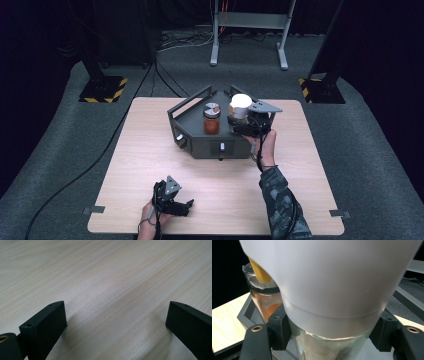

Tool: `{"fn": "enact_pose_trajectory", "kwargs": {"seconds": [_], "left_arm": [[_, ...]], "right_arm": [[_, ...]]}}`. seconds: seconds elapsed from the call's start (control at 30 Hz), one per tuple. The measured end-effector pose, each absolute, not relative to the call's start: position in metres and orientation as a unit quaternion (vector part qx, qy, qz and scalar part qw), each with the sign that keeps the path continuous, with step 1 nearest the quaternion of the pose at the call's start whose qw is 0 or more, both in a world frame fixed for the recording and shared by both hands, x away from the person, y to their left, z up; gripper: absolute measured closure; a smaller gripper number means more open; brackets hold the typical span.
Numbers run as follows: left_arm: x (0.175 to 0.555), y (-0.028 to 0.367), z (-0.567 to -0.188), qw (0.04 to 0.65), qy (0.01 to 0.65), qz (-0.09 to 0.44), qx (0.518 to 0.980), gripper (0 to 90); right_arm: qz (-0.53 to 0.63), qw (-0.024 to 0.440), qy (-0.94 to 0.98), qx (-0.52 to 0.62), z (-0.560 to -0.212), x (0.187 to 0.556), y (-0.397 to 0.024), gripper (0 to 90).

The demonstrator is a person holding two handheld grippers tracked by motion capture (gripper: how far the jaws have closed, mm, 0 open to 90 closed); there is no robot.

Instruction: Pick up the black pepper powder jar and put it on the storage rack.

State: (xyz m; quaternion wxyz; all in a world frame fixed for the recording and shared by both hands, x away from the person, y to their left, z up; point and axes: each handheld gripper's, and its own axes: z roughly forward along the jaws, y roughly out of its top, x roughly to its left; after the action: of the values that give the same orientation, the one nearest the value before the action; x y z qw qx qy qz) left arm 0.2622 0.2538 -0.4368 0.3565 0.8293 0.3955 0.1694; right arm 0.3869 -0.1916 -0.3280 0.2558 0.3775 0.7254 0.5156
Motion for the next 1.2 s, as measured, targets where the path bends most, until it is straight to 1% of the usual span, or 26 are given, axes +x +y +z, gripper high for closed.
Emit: {"fn": "enact_pose_trajectory", "kwargs": {"seconds": [0.9,1.2], "left_arm": [[0.262,0.254,-0.437,0.357,0.395,0.17,0.829,3.1],[0.262,0.254,-0.437,0.357,0.395,0.169,0.829,3.1]], "right_arm": [[0.504,0.244,0.736,0.38,-0.339,0.402,-0.18,29.5],[0.503,0.25,0.74,0.37,-0.342,0.402,-0.178,29.5]]}}
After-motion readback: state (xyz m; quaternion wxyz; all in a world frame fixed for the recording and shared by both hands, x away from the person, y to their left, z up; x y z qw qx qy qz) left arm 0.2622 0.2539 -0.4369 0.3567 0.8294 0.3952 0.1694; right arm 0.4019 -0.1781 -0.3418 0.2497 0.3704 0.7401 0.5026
